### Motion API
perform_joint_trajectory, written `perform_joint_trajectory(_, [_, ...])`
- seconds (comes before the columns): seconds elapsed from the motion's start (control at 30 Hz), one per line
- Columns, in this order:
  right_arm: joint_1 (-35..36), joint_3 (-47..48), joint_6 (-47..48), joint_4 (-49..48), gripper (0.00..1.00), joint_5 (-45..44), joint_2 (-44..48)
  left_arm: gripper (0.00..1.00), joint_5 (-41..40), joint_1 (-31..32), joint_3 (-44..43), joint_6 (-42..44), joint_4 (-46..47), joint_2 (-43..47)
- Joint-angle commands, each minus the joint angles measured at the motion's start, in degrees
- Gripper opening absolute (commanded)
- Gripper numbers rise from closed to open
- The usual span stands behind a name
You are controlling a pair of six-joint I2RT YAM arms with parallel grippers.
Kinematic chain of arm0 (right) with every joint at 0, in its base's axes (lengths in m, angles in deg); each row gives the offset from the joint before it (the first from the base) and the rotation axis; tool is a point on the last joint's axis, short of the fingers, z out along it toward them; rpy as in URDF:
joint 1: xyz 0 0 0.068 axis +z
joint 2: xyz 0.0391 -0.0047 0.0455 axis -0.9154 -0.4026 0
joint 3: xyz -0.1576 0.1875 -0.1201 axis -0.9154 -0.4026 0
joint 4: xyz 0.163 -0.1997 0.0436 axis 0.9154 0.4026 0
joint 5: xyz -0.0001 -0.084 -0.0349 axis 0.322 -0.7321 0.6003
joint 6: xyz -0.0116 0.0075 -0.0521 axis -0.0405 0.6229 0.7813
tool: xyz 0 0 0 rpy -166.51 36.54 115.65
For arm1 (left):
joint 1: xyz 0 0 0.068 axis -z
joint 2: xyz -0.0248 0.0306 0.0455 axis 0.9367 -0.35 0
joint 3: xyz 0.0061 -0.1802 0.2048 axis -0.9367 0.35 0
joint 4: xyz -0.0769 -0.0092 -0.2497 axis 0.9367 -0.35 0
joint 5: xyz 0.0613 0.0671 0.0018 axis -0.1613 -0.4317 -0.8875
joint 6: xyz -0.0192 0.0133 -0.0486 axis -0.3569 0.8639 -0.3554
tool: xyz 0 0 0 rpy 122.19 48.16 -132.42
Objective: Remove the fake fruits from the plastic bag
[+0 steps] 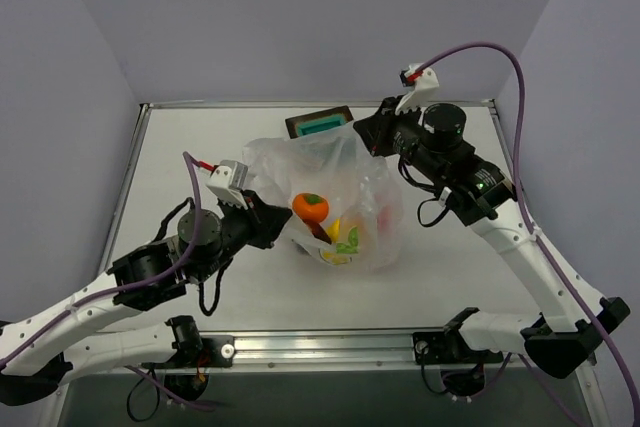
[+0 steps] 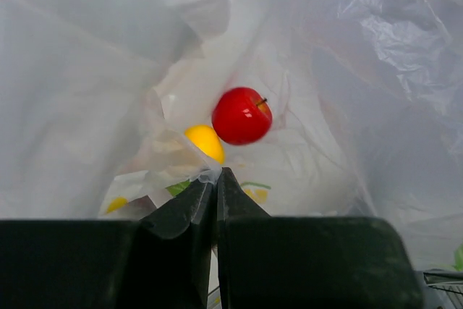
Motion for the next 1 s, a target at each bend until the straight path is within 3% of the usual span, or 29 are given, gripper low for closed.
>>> perform_joint_trajectory(0.0, [0.46, 0.69, -0.3, 2.09, 0.0, 0.66, 0.47, 0.02, -4.92, 1.76, -3.76, 2.46, -0.84, -2.05])
perform_joint_trajectory(0.2, [-1.21, -11.25, 1.1, -1.41, 0.0, -4.01, -1.11, 0.02, -7.72, 1.77, 2.64, 0.09, 0.31, -2.85])
perform_joint_trajectory(0.33, [-3.58, -20.84, 1.11, -8.52, 0.0, -0.94, -2.69, 0.02, -9.49, 2.03, 11.59, -3.25, 0.39, -3.8])
perform_joint_trajectory(0.6, [-4.99, -17.77, 1.54, -8.37, 0.0, -1.72, -3.92, 0.02, -16.69, 8.27, 16.62, -9.39, 1.27, -5.92])
perform_joint_trajectory(0.8, [-8.84, -31.36, -2.66, -17.4, 0.0, -0.93, -6.02, 0.02, -18.1, 8.27, 23.73, -14.58, 6.09, -7.67])
perform_joint_trajectory(0.97, [-10.26, -31.32, -5.22, -24.09, 0.0, 2.83, -13.57, 0.02, -18.8, 8.27, 23.93, -15.3, 7.07, -10.4])
